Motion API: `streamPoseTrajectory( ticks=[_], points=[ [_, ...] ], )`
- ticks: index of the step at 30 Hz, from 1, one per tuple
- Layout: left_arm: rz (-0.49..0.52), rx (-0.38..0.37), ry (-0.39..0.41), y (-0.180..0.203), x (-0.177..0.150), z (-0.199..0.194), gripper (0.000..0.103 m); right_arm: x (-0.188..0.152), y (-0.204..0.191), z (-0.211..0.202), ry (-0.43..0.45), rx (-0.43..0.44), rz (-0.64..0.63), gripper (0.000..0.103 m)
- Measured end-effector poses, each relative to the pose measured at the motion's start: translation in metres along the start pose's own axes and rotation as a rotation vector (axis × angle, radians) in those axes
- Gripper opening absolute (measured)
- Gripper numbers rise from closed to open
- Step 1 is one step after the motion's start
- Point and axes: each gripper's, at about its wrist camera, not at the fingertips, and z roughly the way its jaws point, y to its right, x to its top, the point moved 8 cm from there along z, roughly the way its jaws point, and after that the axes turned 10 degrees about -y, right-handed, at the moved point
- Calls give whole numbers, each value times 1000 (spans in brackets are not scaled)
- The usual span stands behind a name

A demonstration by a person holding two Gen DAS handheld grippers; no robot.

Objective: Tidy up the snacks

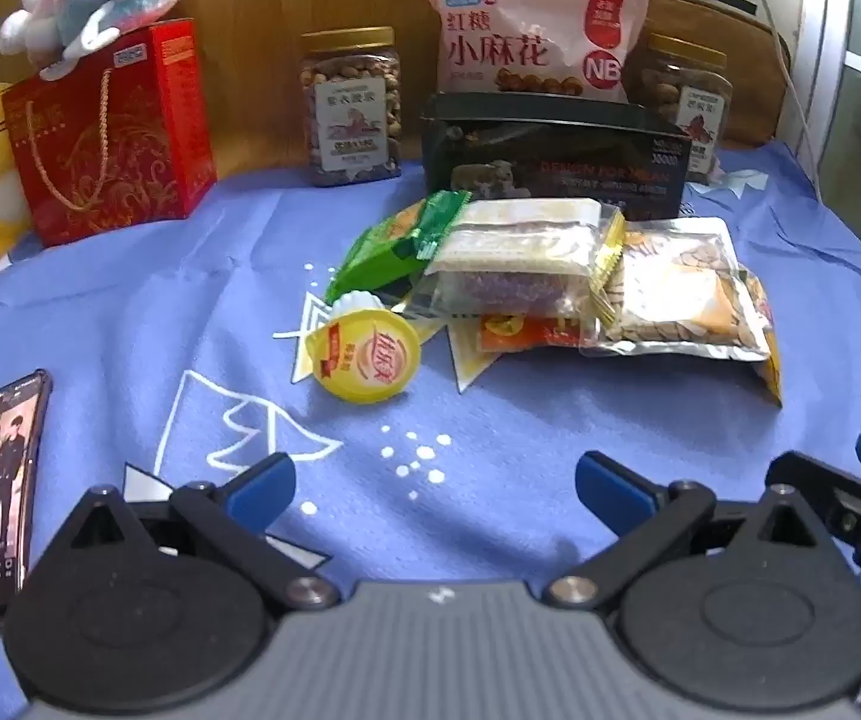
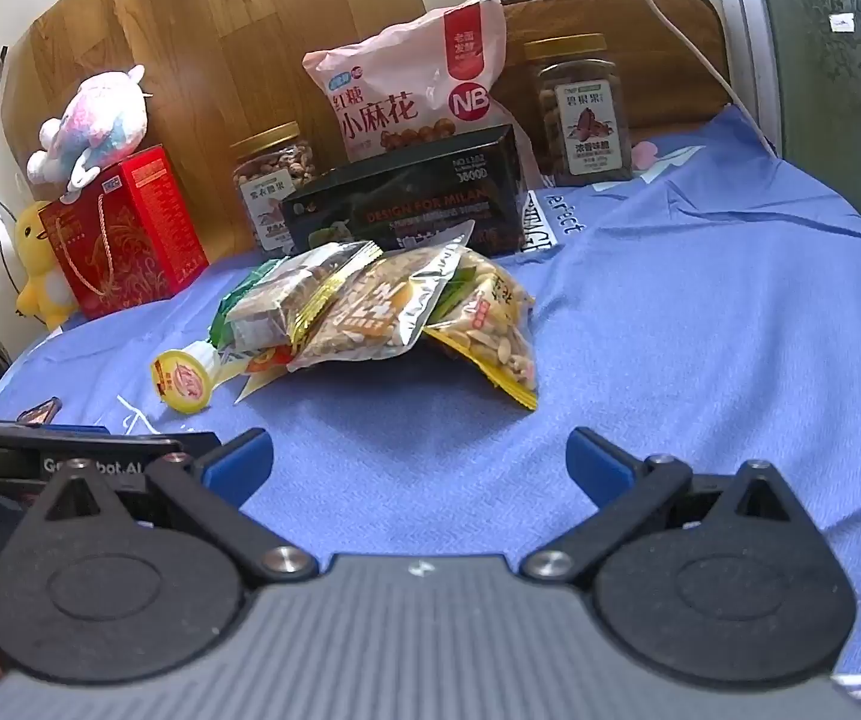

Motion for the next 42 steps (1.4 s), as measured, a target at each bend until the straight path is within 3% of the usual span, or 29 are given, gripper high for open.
streamPoseTrajectory(
  ticks=[5,11,16,21,42],
  points=[
    [23,42,36,15,1,-4,103,0,1,1,-4,2,4,103],
    [-6,-86,39,4,3,-4,103,0,1,1,-3,2,3,103],
    [5,-112,83,8,5,-15,103,-1,2,1,-3,4,3,103],
    [-58,-69,143,-4,9,-25,103,0,0,1,2,10,2,103],
    [6,-125,102,12,4,-16,103,-2,1,3,-5,24,9,103]
  ],
)
